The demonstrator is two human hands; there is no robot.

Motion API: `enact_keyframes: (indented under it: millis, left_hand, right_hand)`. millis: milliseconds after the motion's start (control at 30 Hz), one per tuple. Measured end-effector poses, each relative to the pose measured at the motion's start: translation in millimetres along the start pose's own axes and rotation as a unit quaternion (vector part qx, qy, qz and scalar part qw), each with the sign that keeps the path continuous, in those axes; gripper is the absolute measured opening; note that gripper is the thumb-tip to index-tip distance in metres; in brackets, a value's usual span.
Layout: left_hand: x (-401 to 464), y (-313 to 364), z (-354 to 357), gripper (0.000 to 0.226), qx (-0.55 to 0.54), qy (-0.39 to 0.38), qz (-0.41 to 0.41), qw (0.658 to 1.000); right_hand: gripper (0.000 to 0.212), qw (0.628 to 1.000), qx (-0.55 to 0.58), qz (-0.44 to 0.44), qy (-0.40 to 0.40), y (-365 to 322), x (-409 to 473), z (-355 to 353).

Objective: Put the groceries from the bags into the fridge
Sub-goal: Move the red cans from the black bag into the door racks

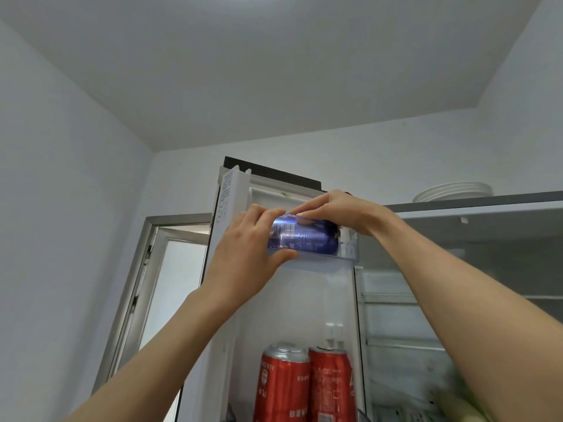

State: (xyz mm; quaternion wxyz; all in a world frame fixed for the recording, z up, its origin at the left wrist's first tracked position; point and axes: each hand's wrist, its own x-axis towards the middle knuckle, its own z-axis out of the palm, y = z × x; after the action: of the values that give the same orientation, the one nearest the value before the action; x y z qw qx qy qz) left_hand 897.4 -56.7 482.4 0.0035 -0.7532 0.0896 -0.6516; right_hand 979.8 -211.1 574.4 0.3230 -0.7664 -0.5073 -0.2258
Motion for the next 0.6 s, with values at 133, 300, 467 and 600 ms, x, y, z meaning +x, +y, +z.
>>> enact_keyframes:
  millis: [133, 300, 467, 600]
  left_hand:
    - [-3.4, 0.5, 1.3, 0.066, -0.001, 0.003, -0.006, 1.0]
    - [-20.0, -0.8, 7.5, 0.064, -0.004, -0.004, 0.007, 1.0]
    - [-42.9, -6.4, 5.0, 0.059, 0.009, -0.015, -0.002, 1.0]
    - [-77.9, -9.3, -2.5, 0.064, -0.012, -0.025, -0.043, 0.999]
  right_hand:
    - [0.022, 0.994, 0.021, -0.027, 0.103, 4.2, -7.8, 15.4]
    - [0.036, 0.957, -0.132, -0.071, 0.249, 13.7, -22.8, 49.3]
    - [0.057, 0.934, -0.196, -0.111, 0.278, 19.0, -53.0, 84.1]
    - [0.06, 0.936, -0.2, -0.111, 0.269, 20.6, -89.7, 117.2]
